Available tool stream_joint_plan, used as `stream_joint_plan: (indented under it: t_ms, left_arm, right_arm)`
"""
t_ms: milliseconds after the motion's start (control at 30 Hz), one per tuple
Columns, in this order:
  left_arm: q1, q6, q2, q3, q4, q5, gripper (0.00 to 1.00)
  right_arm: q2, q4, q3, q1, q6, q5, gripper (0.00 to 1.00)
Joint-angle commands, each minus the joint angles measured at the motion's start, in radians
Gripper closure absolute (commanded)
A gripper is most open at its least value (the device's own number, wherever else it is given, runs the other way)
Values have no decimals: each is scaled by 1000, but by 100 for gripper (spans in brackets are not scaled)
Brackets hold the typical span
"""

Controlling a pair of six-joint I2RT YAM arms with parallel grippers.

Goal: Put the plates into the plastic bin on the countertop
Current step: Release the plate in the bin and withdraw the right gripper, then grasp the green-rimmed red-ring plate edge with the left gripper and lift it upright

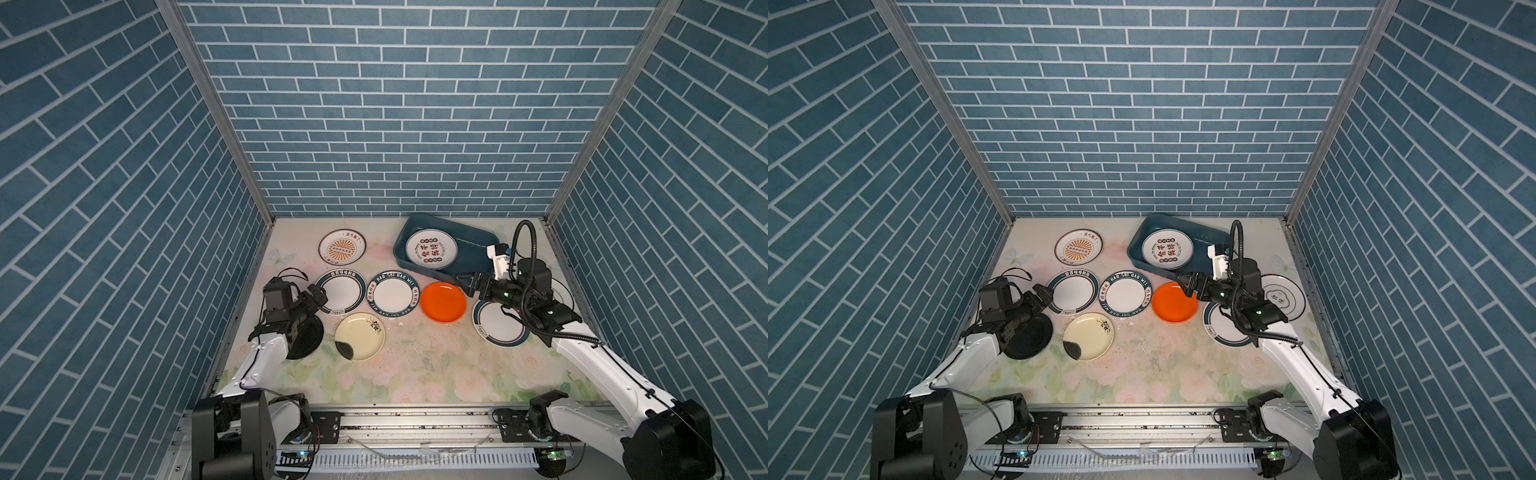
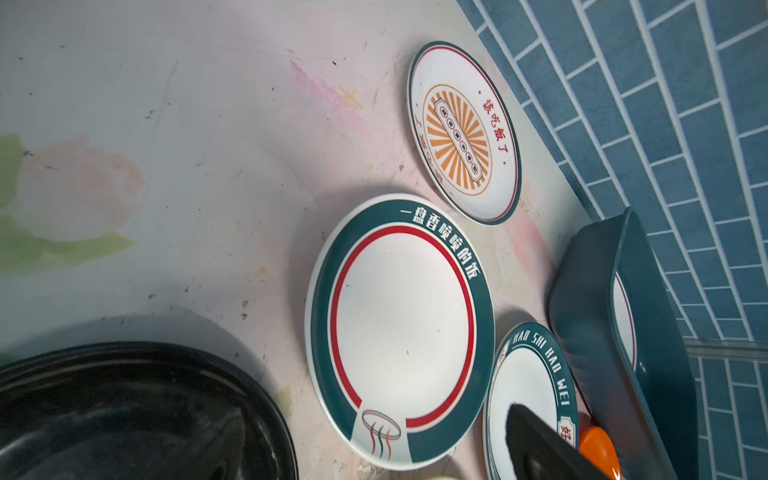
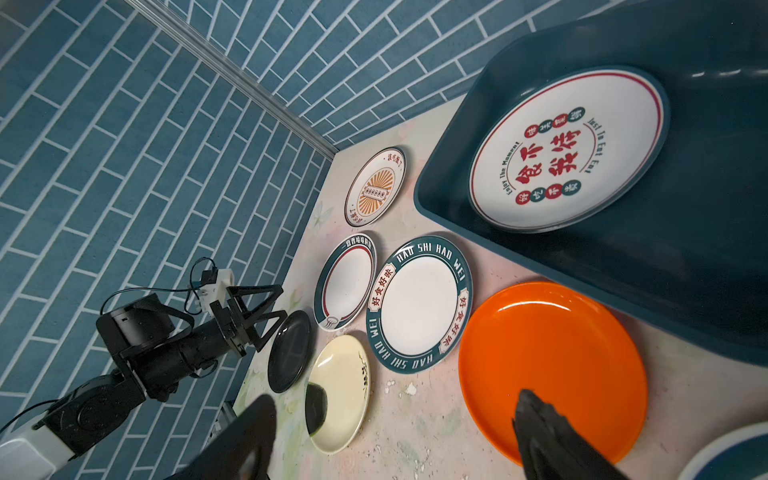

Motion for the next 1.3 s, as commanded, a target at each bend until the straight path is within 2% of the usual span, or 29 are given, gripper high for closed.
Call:
stream_joint_plan:
  t_ms: [0,33,267,700,800,867,933,1033,1133,1267]
  left_arm:
    - [11,-3,32,20,76,50,2]
    - [11,1,41,21,87,55,3]
    - [25,20,153,36,164,63,8]
    - [49,26,381,107,246,161,22]
    - [56,21,424,114,273,196,32]
    - [56,19,444,117,276,199,34]
    - [58,19,464,124,272,199,41]
    - [58,24,490,136,261,201,45]
    - [57,27,501,139,266,207,55]
    - [59,37,500,141,258,196,62]
  right_arm:
    - [-56,35,-58,1,34,-13,4]
    - [-70,47,-78,0,42,-7,1]
    - [-174,175,-192,0,118,45,1]
    - [-187,122,-180,0,106,101,1]
    - [-183,120,-179,-1,106,109,1]
    - [-180,119,-177,0,106,111,1]
    - [-175,119,-176,0,106,111,1]
    - [-171,120,-181,0,106,115,1]
    - [-167,126,-185,-1,108,117,1]
    - [-158,131,-182,-1,108,117,2]
